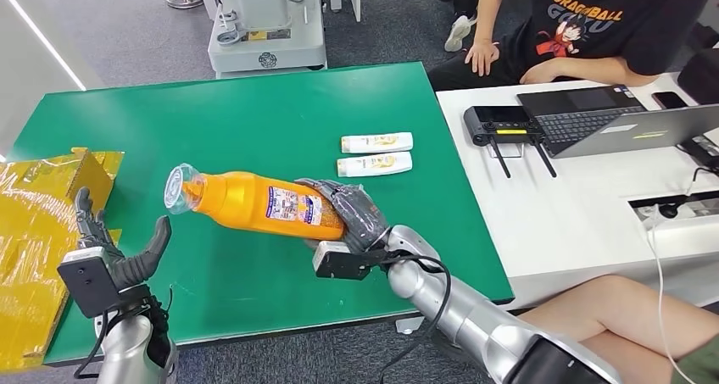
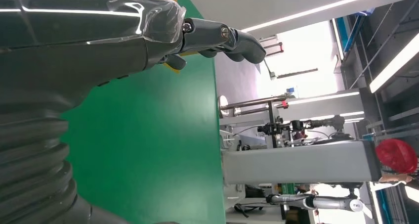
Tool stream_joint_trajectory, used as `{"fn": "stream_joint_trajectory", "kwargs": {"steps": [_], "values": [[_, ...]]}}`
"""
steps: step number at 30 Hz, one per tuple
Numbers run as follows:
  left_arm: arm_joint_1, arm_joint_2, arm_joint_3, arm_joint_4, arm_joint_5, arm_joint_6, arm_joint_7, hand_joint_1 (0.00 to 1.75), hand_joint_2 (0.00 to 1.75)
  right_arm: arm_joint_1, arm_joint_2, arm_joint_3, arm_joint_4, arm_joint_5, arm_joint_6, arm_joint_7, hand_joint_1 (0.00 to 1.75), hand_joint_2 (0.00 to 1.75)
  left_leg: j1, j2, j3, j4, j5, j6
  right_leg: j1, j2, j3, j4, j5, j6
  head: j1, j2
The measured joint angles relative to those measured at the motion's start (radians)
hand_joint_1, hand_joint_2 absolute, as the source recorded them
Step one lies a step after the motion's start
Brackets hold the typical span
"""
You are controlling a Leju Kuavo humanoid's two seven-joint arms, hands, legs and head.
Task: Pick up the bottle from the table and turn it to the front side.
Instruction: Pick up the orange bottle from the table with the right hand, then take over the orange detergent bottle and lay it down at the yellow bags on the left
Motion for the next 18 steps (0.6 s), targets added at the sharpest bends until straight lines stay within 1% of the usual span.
{"fn": "stream_joint_trajectory", "kwargs": {"steps": [3, 5, 8, 13, 16, 18], "values": [[-0.010, 0.000, 0.000, 0.009, 0.009, -0.007, 0.001, 0.00, 1.75, 0.044, 0.020, -0.027, -0.051, -0.006, -0.008, -0.007, 1.75, 1.75, 0.000, 0.000, 0.000, 0.000, 0.000, 0.000, 0.000, 0.000, 0.000, 0.000, 0.000, 0.000, 0.000, 0.000], [-0.013, 0.000, -0.003, 0.015, 0.034, -0.039, 0.004, 0.00, 1.75, 0.068, 0.032, -0.042, -0.080, -0.013, -0.008, -0.012, 1.75, 1.75, 0.000, 0.000, 0.000, 0.000, 0.000, 0.000, 0.000, 0.000, 0.000, 0.000, 0.000, 0.000, 0.000, 0.000], [-0.013, 0.000, -0.018, 0.021, 0.082, -0.125, 0.016, 0.00, 1.75, 0.083, 0.048, -0.066, -0.107, -0.030, -0.005, -0.027, 1.75, 1.75, 0.000, 0.000, 0.000, 0.000, 0.000, 0.000, 0.000, 0.000, -0.001, 0.000, 0.000, 0.000, 0.000, 0.000], [-0.016, -0.006, -0.067, 0.023, 0.146, -0.285, 0.050, 0.00, 1.75, 0.080, 0.083, -0.104, -0.113, -0.045, 0.013, -0.056, 1.75, 1.75, 0.000, 0.000, 0.000, 0.000, 0.000, 0.000, 0.000, 0.000, -0.001, 0.000, 0.000, 0.000, 0.000, 0.000], [-0.031, -0.020, -0.105, 0.035, 0.173, -0.378, 0.079, 0.00, 1.75, 0.068, 0.105, -0.119, -0.099, -0.032, 0.004, -0.083, 1.75, 1.75, 0.000, 0.000, 0.000, 0.000, 0.000, 0.000, 0.000, 0.000, -0.001, 0.000, 0.000, 0.000, 0.000, 0.000], [-0.051, -0.036, -0.137, 0.056, 0.165, -0.406, 0.092, 0.00, 1.75, 0.054, 0.121, -0.127, -0.081, -0.017, -0.007, -0.091, 1.75, 1.75, 0.000, 0.000, 0.000, 0.000, 0.000, 0.000, 0.000, 0.000, 0.000, 0.000, 0.000, 0.000, 0.000, 0.000]]}}
